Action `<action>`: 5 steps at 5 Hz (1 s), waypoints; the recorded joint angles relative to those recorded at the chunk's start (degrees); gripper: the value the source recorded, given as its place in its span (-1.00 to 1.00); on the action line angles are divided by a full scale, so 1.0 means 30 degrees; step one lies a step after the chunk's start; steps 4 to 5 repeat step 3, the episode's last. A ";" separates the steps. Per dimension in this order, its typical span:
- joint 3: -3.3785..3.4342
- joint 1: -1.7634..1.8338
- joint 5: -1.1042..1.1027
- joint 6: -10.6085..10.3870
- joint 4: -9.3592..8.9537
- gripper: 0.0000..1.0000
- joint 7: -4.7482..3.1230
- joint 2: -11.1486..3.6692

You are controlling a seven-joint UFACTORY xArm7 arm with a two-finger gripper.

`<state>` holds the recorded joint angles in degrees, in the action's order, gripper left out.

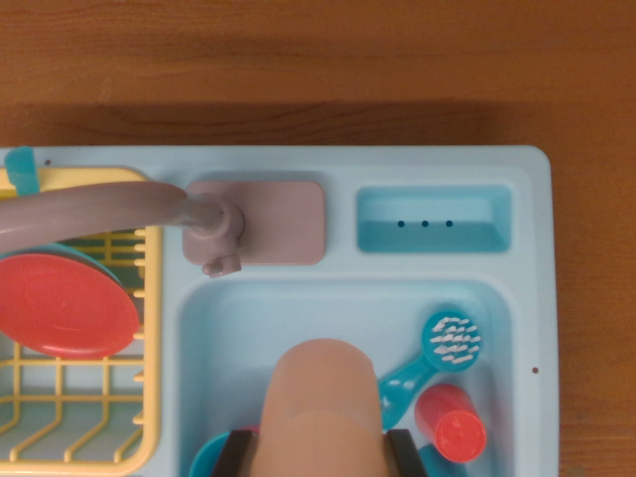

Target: Pick detergent from the sink

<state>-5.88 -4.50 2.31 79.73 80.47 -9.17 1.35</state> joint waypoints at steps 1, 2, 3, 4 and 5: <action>0.0000 0.0000 0.0000 0.0000 0.0000 1.00 0.0000 0.0000; -0.0001 0.0001 -0.0011 0.0152 0.0106 1.00 0.0012 0.0047; -0.0001 0.0001 -0.0011 0.0152 0.0106 1.00 0.0012 0.0047; -0.0001 0.0001 -0.0011 0.0152 0.0106 1.00 0.0012 0.0047; -0.0001 0.0001 -0.0011 0.0152 0.0106 1.00 0.0012 0.0047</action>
